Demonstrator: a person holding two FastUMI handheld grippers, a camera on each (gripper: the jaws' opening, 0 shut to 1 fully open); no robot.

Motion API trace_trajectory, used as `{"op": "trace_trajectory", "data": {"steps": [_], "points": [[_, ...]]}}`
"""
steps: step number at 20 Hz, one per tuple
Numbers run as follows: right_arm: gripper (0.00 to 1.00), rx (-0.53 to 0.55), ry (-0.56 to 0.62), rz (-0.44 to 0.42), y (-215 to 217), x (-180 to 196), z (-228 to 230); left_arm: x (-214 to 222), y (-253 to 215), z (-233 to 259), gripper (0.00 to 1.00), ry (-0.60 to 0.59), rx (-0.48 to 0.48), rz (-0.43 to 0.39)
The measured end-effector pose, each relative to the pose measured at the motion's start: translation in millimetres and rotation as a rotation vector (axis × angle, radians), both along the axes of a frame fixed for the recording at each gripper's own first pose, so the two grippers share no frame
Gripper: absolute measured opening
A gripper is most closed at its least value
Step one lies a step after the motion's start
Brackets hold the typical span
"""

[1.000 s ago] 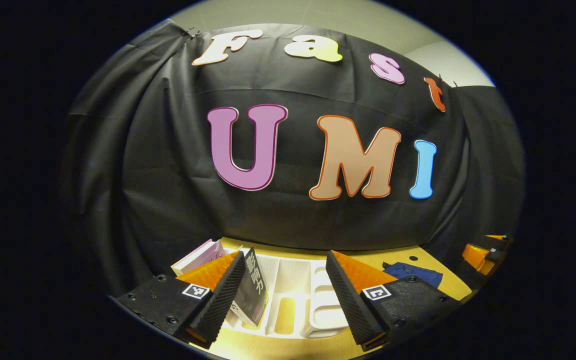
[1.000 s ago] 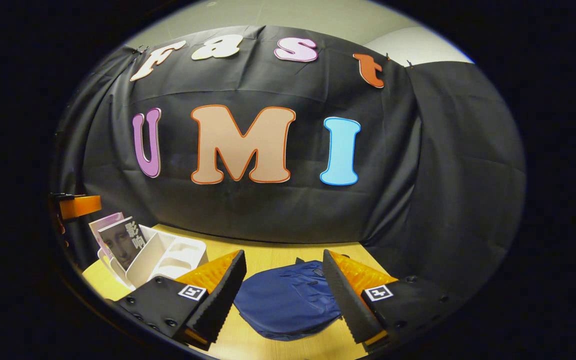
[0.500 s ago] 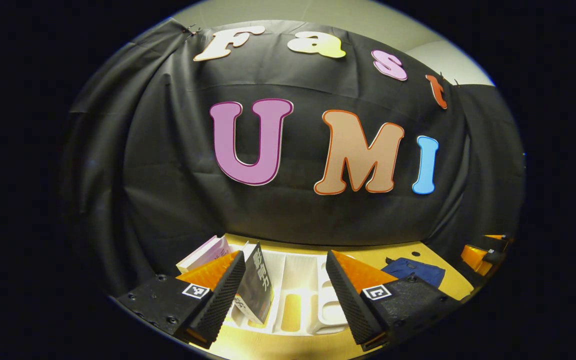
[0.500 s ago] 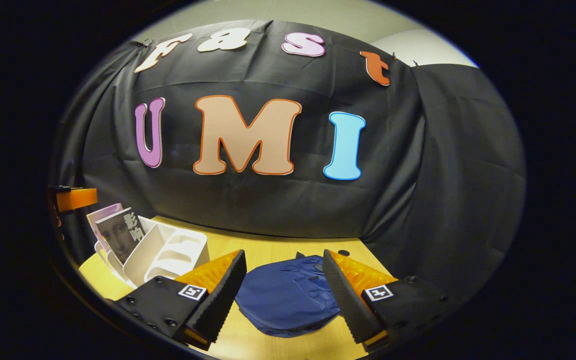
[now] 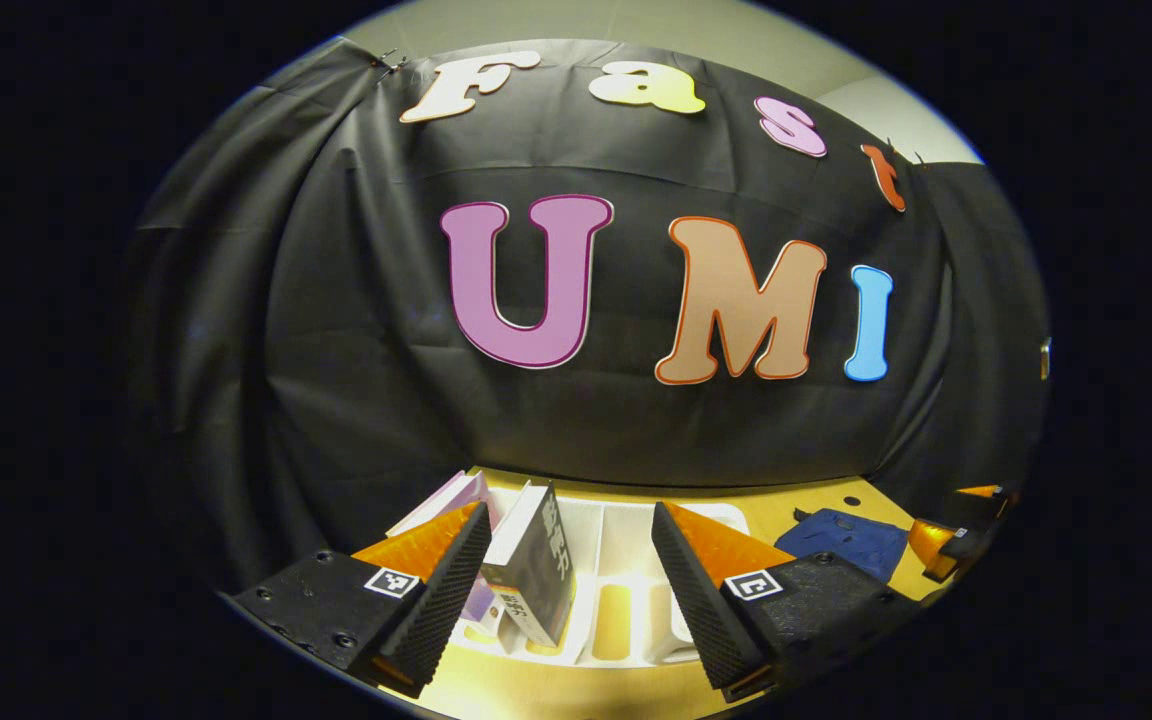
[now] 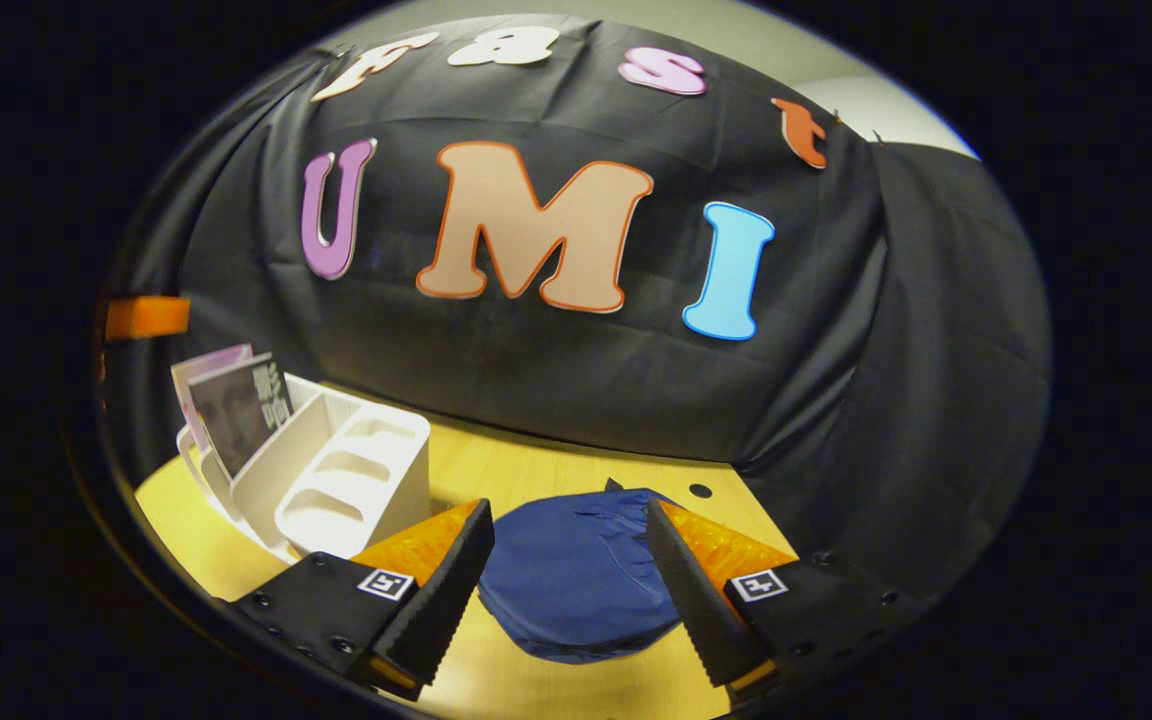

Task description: Open the schoolbag, grab two books from the bookshelf and put them into the schoolbag.

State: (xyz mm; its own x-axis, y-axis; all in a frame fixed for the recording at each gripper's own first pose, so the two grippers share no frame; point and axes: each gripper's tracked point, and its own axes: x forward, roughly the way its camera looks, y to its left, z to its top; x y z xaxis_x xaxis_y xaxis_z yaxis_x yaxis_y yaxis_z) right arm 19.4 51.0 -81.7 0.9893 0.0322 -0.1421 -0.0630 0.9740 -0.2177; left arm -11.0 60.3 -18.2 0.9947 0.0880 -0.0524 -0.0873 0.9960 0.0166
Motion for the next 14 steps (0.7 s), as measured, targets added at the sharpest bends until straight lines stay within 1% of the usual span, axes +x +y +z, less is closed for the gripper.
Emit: {"op": "trace_trajectory", "data": {"steps": [1,5,6,7,8,9,10,11,12,13,14], "points": [[0.99,-0.038,0.006,0.002,3.6,1.4,-8.1,-0.7,4.4,-2.0,0.94,0.002,0.003,0.008],[1.00,-0.138,0.058,0.035,25.6,8.9,-46.1,-0.1,21.8,-9.4,0.95,0.033,0.015,0.044],[0.96,-0.164,0.067,0.038,30.5,10.1,-53.2,0.1,26.1,-10.3,0.95,0.038,0.019,0.050],[0.96,-0.196,0.070,0.030,31.9,14.7,-61.0,1.9,29.5,-11.5,0.95,0.044,0.024,0.055],[0.96,-0.229,0.081,0.018,32.7,18.3,-71.0,2.6,33.1,-11.4,0.92,0.050,0.030,0.060],[1.00,-0.260,0.098,0.006,33.1,18.6,-83.9,3.1,37.6,-12.5,0.92,0.055,0.039,0.066],[1.00,-0.292,0.116,-0.001,33.8,19.8,-96.6,4.8,40.4,-11.7,0.95,0.055,0.047,0.070],[1.00,-0.324,0.132,-0.002,35.7,20.5,-106.9,5.6,42.8,-10.9,0.92,0.054,0.053,0.074],[0.96,-0.360,0.148,-0.004,35.5,20.3,-118.9,6.5,44.5,-9.8,0.95,0.056,0.059,0.074],[0.96,-0.398,0.154,-0.010,36.4,19.7,-126.7,7.4,46.2,-12.0,0.95,0.060,0.063,0.073],[1.00,-0.438,0.152,-0.017,36.7,21.2,-133.7,8.5,46.6,-12.0,0.95,0.065,0.066,0.071]]}}
